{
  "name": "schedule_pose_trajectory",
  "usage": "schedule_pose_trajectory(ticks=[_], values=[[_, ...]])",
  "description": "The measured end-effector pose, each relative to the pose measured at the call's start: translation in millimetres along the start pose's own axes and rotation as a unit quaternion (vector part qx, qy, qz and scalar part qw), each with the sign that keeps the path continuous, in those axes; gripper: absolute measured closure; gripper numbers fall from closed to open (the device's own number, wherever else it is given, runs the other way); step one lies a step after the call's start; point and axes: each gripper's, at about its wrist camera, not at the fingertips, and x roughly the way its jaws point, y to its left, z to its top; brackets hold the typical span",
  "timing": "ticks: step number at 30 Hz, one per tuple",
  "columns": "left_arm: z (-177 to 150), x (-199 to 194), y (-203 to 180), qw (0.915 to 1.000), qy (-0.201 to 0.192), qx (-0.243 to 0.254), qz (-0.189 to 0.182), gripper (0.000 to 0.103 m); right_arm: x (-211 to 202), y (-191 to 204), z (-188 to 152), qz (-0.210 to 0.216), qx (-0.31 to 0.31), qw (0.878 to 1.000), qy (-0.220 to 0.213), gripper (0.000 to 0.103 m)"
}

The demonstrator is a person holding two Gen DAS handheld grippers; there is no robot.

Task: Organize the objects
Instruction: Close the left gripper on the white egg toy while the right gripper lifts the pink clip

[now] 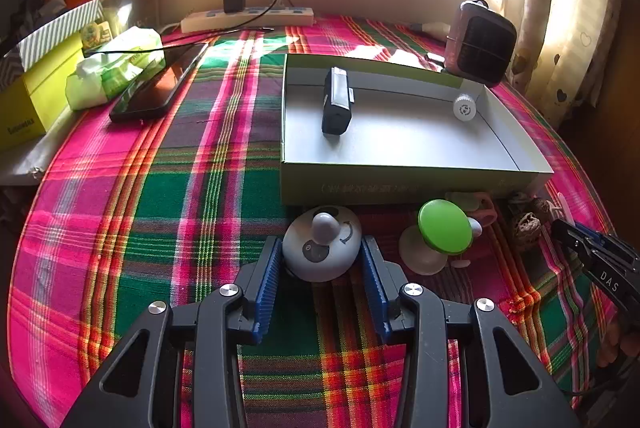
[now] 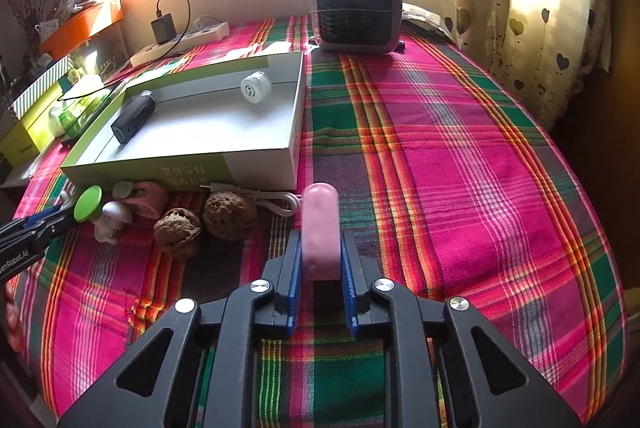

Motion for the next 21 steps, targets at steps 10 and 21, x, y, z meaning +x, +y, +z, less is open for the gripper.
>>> schedule_pose_trajectory(ticks=[10, 21], values=[[-2.8, -3.7, -1.9, 1.0, -0.001, 0.001, -0.003, 0.066, -0.3, 1.2, -0.4, 0.002, 0.001, 1.0, -0.001, 0.084], [-2.3, -9.3, -1.8, 1.0, -0.009, 0.001, -0.005, 0.065, -4.9, 4.2, -0.6, 0.003, -0.003, 1.0, -0.007, 0.084]])
